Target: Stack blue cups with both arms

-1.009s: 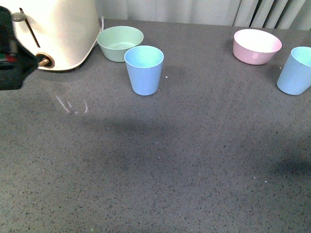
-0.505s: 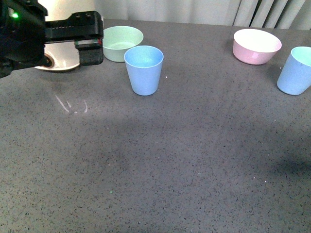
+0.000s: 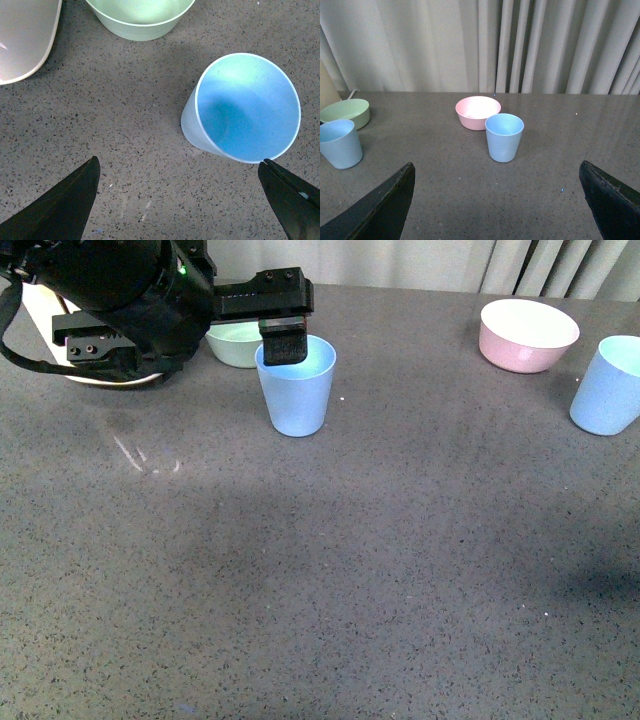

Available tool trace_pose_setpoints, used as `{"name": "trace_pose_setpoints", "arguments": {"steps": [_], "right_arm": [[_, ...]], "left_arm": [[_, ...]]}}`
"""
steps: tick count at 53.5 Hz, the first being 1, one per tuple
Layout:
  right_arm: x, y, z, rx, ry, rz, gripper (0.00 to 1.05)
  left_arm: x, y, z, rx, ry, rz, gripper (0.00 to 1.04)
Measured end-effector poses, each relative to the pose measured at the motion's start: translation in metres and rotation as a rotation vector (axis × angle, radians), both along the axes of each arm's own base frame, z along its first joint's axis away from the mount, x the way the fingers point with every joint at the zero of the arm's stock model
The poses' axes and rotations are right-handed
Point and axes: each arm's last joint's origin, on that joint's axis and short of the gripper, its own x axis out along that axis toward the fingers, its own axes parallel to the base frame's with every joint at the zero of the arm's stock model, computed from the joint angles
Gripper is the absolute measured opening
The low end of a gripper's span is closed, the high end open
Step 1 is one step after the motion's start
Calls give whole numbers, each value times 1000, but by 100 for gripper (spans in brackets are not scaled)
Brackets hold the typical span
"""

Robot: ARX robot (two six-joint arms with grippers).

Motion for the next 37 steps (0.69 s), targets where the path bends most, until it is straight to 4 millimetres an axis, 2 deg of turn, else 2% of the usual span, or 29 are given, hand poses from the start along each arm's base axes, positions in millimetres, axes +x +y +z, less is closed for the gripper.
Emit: {"name": "trace_pose_setpoints", "arguments": {"steps": [12,27,37], "right_arm": [[0,0,0,0,0,0,96],[0,0,0,0,0,0,96],[0,0,0,0,0,0,96]], "left_arm": [[15,-7,-6,-13,35,26,96],[39,-11,-2,-28,48,82,96],[49,-16,-13,-20,81,103,96]]}}
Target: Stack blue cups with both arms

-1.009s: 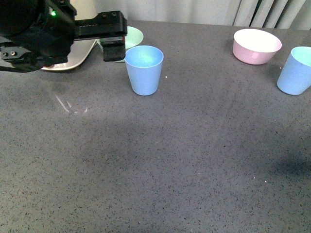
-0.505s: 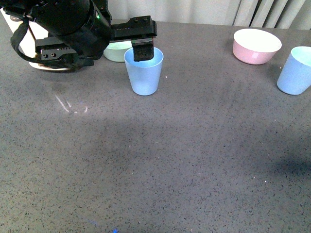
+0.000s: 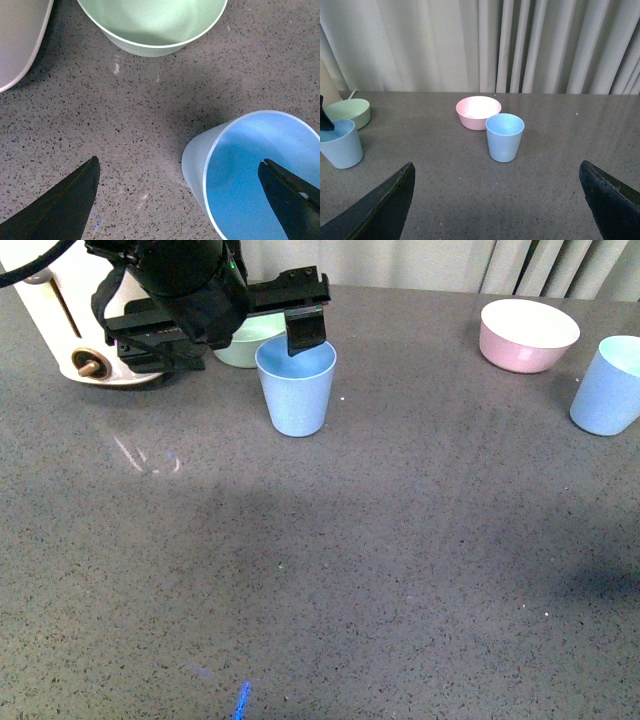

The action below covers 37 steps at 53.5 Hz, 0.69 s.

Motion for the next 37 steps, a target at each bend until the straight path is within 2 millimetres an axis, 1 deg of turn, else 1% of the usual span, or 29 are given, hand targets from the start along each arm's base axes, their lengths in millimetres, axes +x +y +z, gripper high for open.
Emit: {"name": "trace_pose_setpoints", "arguments": {"steps": [5,11,12,18,22,25,27,30,32,35,37], "right_arm": [[0,0,0,0,0,0,96],[0,0,0,0,0,0,96],[0,0,0,0,0,0,96],[0,0,0,0,0,0,96],[0,0,0,0,0,0,96],[0,0,0,0,0,0,96],[0,0,0,0,0,0,96],[0,0,0,0,0,0,96],[0,0,0,0,0,0,96],[0,0,0,0,0,0,96],[0,0,0,0,0,0,96]], "left_arm": [[3,-5,-2,2,11,5,95],[4,-13,-4,6,23,5,72],[4,-14,-4,6,24,3,67],[2,-21,-7,9,44,-2,46],[0,-24,-9,10,54,-4,37],[-2,-26,-10,16,66,-4,28],[-3,-27,-10,15,70,-4,24],[-5,-31,-10,13,78,-6,15],[-6,-32,-10,13,82,-6,12],[-9,-35,-10,12,91,-9,3],[-10,-37,-11,6,97,-6,2]]}}
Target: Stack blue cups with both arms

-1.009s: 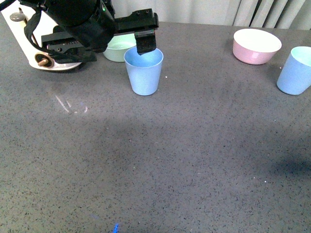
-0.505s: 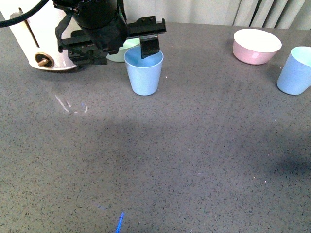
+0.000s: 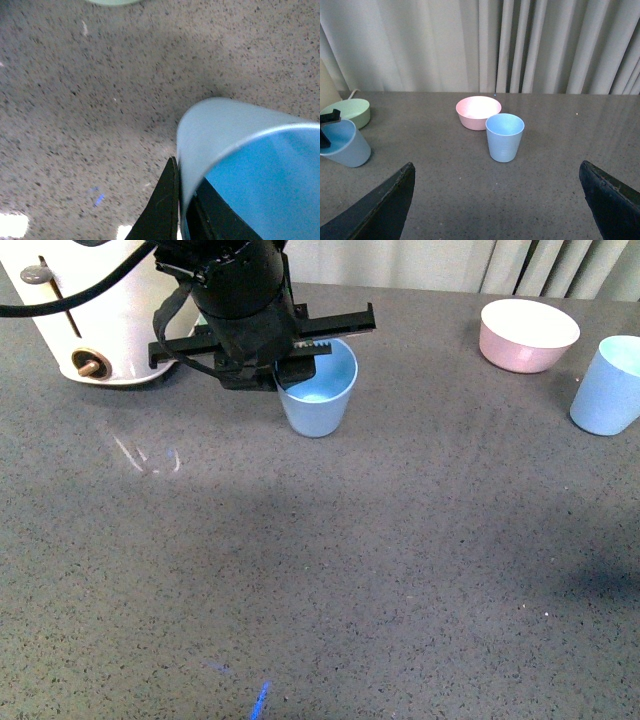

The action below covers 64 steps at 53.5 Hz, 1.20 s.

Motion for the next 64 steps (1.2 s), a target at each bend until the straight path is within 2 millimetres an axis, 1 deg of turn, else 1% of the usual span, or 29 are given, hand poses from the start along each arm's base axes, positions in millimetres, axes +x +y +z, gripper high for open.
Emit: {"name": "trace_pose_setpoints", "arguments": {"steps": [7,10,18,29,37,44,53,64], "right_arm": [[0,0,0,0,0,0,96],[0,0,0,0,0,0,96],[0,0,0,0,0,0,96],[0,0,0,0,0,0,96],[0,0,0,0,0,0,96],[0,0,0,0,0,0,96],[0,0,0,0,0,0,96],[0,0,0,0,0,0,96]], "left_arm": [[-9,-11,2,-3,20,-22,2],[-15,-21,6,-14,33,-41,2],[-34,-59,23,-43,31,-119,2],[-49,-95,36,-57,19,-196,2],[-51,-105,29,-33,35,-210,2],[-50,-108,15,4,72,-210,2],[-47,-109,18,9,64,-211,2],[-47,-110,13,28,77,-215,2]]}}
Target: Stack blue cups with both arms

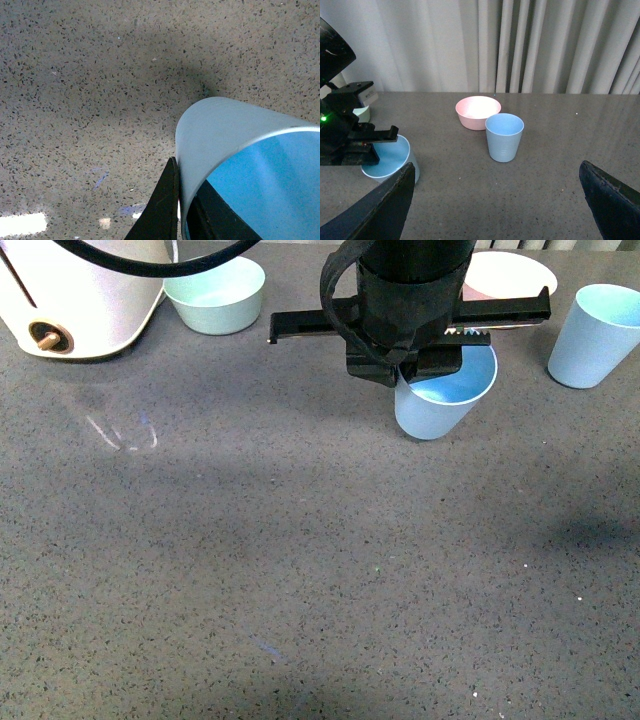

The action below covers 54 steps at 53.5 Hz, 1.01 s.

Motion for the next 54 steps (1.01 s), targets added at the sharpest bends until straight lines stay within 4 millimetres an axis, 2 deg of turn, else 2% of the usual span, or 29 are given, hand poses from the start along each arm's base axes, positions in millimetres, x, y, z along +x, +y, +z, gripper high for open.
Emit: {"name": "trace_pose_setpoints", "arguments": {"steps": [18,26,30,35,52,54], "right_arm": [[0,0,0,0,0,0,96],[0,0,0,0,0,0,96],[0,0,0,0,0,0,96],[0,0,0,0,0,0,96],[0,0,0,0,0,0,96],[0,0,0,0,0,0,96]], "left_arm": [[-2,-1,-3,8,9,-5,2],[-4,0,-8,19,21,-6,17],[-5,1,-9,23,23,-6,20],[-5,1,-9,24,24,-6,33],[-4,0,-5,4,0,-9,95],[-4,0,-4,4,-2,-10,97]]}}
